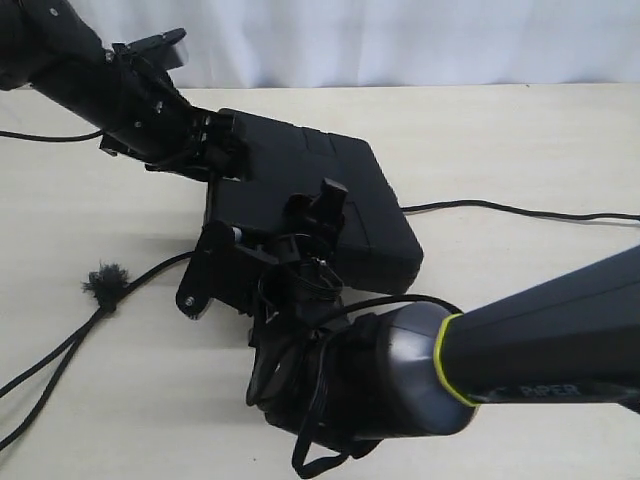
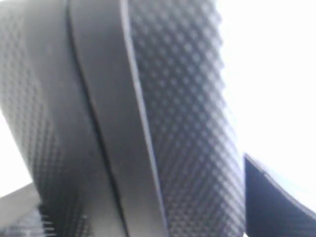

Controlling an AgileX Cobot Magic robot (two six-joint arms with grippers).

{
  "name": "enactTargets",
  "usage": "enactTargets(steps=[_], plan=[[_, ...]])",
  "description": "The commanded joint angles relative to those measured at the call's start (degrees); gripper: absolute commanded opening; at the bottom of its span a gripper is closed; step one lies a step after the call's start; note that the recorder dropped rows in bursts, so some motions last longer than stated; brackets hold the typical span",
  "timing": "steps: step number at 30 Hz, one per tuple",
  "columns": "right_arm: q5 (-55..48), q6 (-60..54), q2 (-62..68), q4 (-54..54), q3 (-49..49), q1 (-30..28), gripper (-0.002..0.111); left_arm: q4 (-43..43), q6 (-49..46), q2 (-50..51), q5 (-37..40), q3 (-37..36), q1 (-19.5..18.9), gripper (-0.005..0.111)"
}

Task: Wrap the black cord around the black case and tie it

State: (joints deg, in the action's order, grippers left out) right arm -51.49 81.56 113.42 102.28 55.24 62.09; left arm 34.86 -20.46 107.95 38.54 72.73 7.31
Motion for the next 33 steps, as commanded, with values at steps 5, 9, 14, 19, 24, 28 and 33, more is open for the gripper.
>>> enactTargets(steps=[5,9,14,19,24,28,33], plan=[[-3.88,8.11,-1.43,-2.33,-0.24,-0.92,0.004,-23.99,-4.99,-10.43,3.16,6.37,-0.71,0.053],[7.56,13.59,-4.27,-2.33,-0.36,-5.34,0.004,-39.26,-10.34,-12.65,15.18,5.58,-0.71,0.052],[23.87,24.01,-14.64,-2.33,-6.43,-16.0,0.004,-39.69,-35.37,-12.65,16.44,-7.17,-0.61,0.052],[28.92,24.01,-17.24,-2.33,-10.99,-18.93,0.004,-37.67,-48.07,-12.65,3.33,-18.87,-0.61,0.052],[28.67,23.79,-17.35,-2.33,-11.45,-18.93,0.004,-33.36,-53.55,-12.34,-7.35,-25.35,-0.61,0.052],[28.67,23.79,-17.35,-2.33,-11.45,-18.93,0.004,-30.55,-53.33,-10.56,-8.92,-26.93,-0.61,0.052],[28.67,23.63,-17.35,-2.33,-11.45,-18.93,0.004,-19.71,-52.33,-4.87,-11.26,-26.93,-0.61,0.052]])
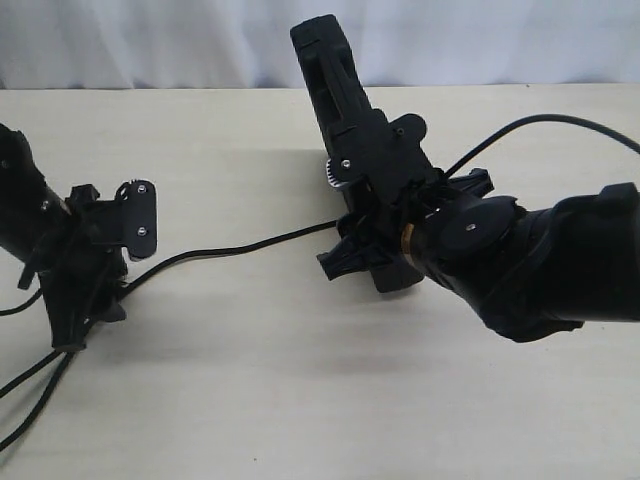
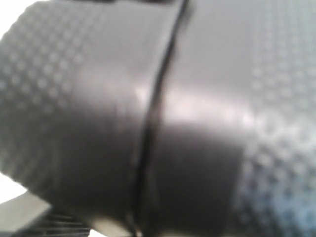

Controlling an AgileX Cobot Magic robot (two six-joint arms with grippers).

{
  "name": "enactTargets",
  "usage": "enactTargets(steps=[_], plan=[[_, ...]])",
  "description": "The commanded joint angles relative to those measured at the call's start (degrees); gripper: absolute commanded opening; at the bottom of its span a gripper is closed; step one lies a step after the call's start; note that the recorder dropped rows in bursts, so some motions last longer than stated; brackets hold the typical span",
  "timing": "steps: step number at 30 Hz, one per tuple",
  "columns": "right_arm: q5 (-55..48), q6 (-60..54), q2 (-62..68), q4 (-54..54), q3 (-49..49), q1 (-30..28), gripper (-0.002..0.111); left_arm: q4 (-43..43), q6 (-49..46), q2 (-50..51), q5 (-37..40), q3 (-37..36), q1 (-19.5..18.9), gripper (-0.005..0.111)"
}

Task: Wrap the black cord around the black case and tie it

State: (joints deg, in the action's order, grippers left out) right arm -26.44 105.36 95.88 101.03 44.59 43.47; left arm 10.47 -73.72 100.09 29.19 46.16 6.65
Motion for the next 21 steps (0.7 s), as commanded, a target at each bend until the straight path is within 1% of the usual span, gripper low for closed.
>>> enactTargets(steps=[1,2,3,4,5,7,10,11,13,14,16,17,18,19,20,21], plan=[[3.62,-0.4,0.18,-1.09,-0.81,-0.31,0.004,2.66,5.27,4.34,-2.83,-0.36,0.05,0.052],[3.62,-0.4,0.18,-1.09,-0.81,-0.31,0.004,0.62,8.73,4.92,-3.27,-0.21,0.05,0.052],[3.62,-0.62,0.18,-1.09,-0.81,-0.31,0.004,-3.14,15.18,5.56,-3.37,0.63,0.05,0.052],[3.62,-0.84,0.18,-1.09,-0.81,-0.31,0.004,-5.1,18.11,5.56,-3.23,1.08,0.05,0.052],[3.62,-0.84,0.18,-1.09,-0.81,-0.31,0.004,-8.65,23.1,5.56,-2.95,1.91,0.05,0.052],[3.62,-1.08,0.18,-1.09,-0.81,-0.31,0.004,-10.47,28.15,5.56,-2.87,2.34,0.05,0.052],[3.62,-1.22,0.18,-1.09,-0.81,-0.31,0.004,-10.47,29.08,5.56,-1.92,2.58,0.05,0.052],[3.62,-1.22,0.18,-1.09,-0.81,-0.31,0.004,-9.53,30.59,5.56,0.2,2.58,0.05,0.052],[3.62,-1.22,0.18,-1.09,-0.81,-0.31,0.004,-9.53,30.73,5.56,4.48,2.58,0.05,0.052],[3.62,-1.22,0.18,-1.09,-0.81,-0.31,0.004,-9.53,30.73,5.56,5.55,2.58,0.05,0.05],[3.62,-1.22,0.18,-1.09,-0.81,-0.31,0.004,-9.53,31.15,5.56,5.87,2.58,0.05,0.037],[3.62,-1.22,0.18,-1.09,-0.81,-0.31,0.004,-9.43,32.03,5.56,5.44,2.6,0.05,0.025],[3.62,-1.22,0.18,-1.09,-0.81,-0.31,0.004,-9.29,32.03,5.56,4.82,2.6,0.05,0.02],[3.62,-1.22,0.18,-1.09,-0.81,-0.31,0.004,-9.29,32.42,5.56,4.29,2.6,0.05,0.009],[3.62,-1.22,0.18,-1.09,-0.81,-0.31,0.004,-9.29,33.19,5.56,3.53,2.6,0.05,0.005],[3.62,-1.22,0.18,-1.09,-0.81,-0.31,0.004,-9.29,36.66,5.56,2.64,3.15,0.05,0.0]])
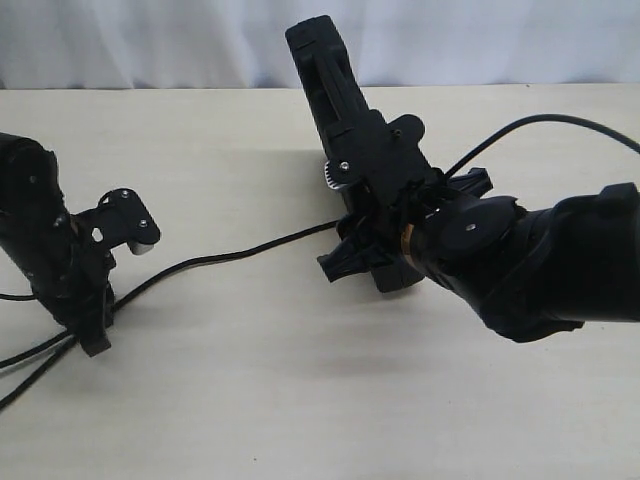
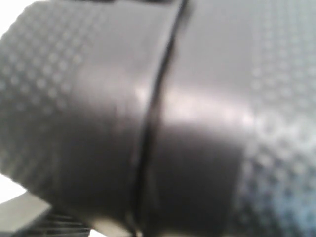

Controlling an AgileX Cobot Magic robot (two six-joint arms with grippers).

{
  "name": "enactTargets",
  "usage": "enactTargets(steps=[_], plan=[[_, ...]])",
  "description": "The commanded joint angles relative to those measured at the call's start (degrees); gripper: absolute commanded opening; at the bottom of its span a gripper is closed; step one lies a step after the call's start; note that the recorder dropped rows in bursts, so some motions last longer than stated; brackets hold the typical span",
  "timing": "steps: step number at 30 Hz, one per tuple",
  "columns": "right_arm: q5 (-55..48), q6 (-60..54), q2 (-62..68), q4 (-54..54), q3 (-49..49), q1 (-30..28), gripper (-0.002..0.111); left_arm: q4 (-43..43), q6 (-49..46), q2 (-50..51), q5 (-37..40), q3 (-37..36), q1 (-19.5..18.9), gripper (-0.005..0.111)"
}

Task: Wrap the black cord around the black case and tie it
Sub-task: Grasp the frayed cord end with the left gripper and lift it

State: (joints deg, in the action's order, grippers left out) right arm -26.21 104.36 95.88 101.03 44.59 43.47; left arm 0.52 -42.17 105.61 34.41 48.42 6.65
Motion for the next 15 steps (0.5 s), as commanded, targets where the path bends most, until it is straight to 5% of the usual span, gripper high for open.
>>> enactTargets(steps=[1,6,10,15], plan=[[3.39,-0.22,0.18,-1.09,-0.81,-0.31,0.004,0.66,7.2,0.04,-1.86,1.76,0.05,0.0],[3.39,-0.22,0.18,-1.09,-0.81,-0.31,0.004,4.78,31.01,0.04,6.41,15.38,-0.09,0.0],[3.5,-0.21,0.18,-1.09,-0.81,-0.31,0.004,8.89,50.31,0.04,0.95,18.37,-0.09,0.0],[3.62,-0.21,0.18,-1.09,-0.81,-0.31,0.004,27.85,50.05,-0.07,-8.21,18.37,-1.47,0.0]])
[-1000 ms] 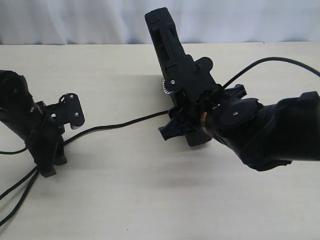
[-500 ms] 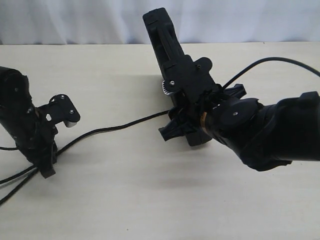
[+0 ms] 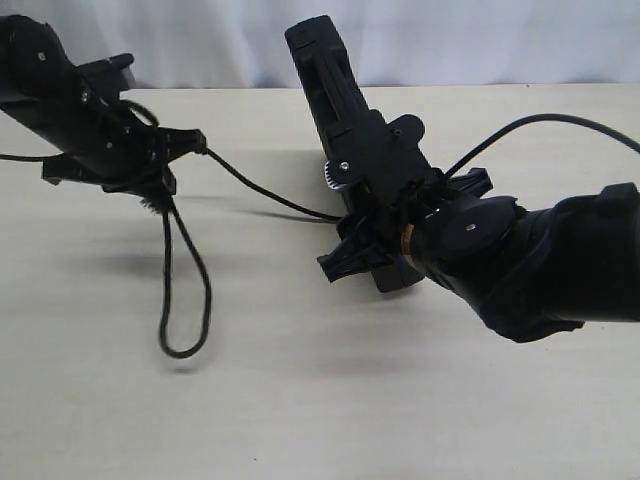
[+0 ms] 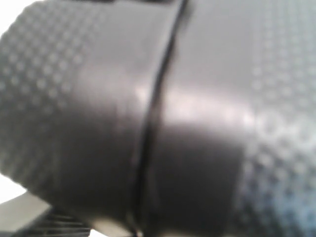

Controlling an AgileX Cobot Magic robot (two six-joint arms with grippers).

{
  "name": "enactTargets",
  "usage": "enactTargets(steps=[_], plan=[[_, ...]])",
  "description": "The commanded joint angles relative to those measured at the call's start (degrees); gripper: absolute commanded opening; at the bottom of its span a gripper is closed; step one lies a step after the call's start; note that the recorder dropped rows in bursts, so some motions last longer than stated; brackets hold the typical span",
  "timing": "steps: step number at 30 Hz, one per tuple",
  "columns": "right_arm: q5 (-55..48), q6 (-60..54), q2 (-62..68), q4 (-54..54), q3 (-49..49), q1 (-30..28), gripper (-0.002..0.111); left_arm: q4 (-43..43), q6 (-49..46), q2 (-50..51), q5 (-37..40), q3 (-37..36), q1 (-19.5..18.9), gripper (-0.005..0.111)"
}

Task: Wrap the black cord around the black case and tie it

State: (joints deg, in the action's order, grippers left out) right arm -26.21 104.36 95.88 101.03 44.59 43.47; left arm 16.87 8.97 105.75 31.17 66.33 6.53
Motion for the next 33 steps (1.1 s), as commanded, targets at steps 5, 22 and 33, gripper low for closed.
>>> enactTargets(steps=[5,22,33], plan=[[3.41,-0.21,0.18,-1.09,-0.81,-0.31,0.004,32.86,-10.8,-0.2,-0.46,0.46,-8.34,0.0],[3.41,-0.21,0.18,-1.09,-0.81,-0.31,0.004,52.8,14.44,-0.2,-12.54,-2.79,-6.53,0.0],[3.41,-0.21,0.18,-1.09,-0.81,-0.31,0.004,64.96,14.93,-0.2,-18.91,-3.26,1.31,0.0]])
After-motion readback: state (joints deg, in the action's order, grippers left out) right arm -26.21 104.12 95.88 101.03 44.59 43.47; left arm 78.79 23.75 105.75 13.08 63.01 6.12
